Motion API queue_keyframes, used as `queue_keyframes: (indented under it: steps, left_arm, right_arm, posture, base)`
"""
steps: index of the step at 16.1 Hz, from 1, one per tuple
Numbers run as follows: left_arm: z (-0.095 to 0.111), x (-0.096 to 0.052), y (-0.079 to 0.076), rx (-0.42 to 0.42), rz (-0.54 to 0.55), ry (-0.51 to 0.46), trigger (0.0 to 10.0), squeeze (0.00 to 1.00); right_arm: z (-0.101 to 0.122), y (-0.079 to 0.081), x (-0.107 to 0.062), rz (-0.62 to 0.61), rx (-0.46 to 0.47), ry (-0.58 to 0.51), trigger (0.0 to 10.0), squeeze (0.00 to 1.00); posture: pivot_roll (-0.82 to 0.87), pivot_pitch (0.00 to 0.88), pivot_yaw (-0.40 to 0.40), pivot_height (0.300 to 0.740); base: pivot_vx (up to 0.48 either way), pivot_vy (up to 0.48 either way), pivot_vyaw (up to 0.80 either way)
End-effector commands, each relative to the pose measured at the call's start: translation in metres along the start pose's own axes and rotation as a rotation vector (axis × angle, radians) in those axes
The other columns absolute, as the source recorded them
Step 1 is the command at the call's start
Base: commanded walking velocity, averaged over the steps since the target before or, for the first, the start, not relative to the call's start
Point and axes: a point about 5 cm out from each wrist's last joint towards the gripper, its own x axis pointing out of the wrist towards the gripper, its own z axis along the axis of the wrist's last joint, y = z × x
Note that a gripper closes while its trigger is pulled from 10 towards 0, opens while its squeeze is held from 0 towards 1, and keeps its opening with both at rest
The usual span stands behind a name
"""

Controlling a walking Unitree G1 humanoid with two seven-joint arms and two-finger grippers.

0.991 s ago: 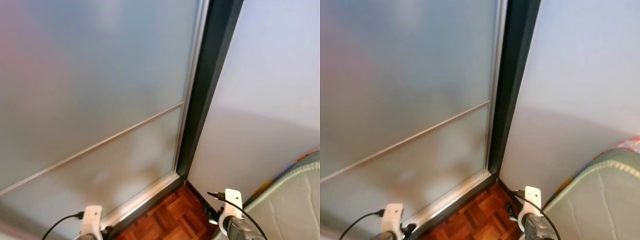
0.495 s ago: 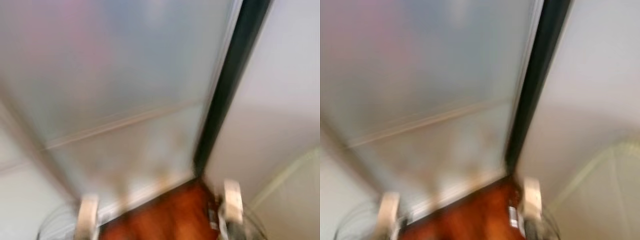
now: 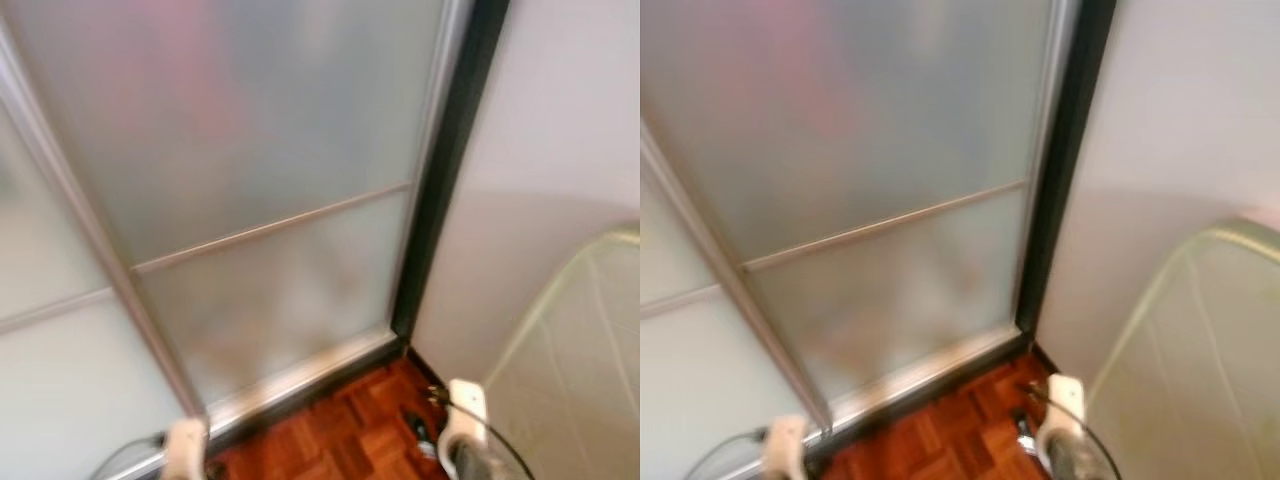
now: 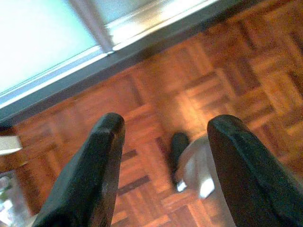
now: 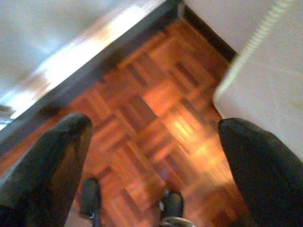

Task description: Clean up the room

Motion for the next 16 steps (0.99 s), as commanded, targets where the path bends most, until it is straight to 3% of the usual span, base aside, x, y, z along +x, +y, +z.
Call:
queue_keyframes:
  steps: [1, 4, 9, 12, 16]
  left_arm:
    - [0.008, 0.001, 0.000, 0.014, 0.011, -0.016, 10.0, 0.00]
    - [0.008, 0.002, -0.004, 0.010, 0.004, -0.023, 10.0, 0.00]
    - [0.003, -0.004, 0.024, 0.041, 0.025, -0.032, 10.0, 0.00]
    - [0.011, 0.000, 0.012, 0.034, 0.009, -0.035, 10.0, 0.00]
    - [0.011, 0.001, 0.007, 0.058, 0.002, -0.029, 10.0, 0.00]
  right_arm:
    - [0.002, 0.005, 0.001, 0.014, -0.001, 0.003, 10.0, 0.00]
    - [0.002, 0.005, 0.001, 0.015, -0.008, 0.007, 10.0, 0.00]
    - [0.002, 0.004, 0.001, 0.018, -0.019, 0.015, 10.0, 0.00]
    - [0.002, 0.004, 0.001, 0.015, -0.023, 0.013, 10.0, 0.00]
    - [0.002, 0.004, 0.001, 0.018, -0.023, 0.015, 10.0, 0.00]
  posture:
    - [0.05, 0.008, -0.029, 0.740]
    - [0.05, 0.008, -0.029, 0.740]
    - [0.05, 0.007, -0.030, 0.740]
    - [0.05, 0.000, -0.028, 0.740]
    - [0.04, 0.000, -0.023, 0.740]
  base:
    - [0.000, 0.000, -0.79]
    - [0.000, 0.000, -0.78]
    - [0.000, -0.094, -0.78]
    - [0.000, -0.157, -0.78]
    - [0.000, -0.079, -0.78]
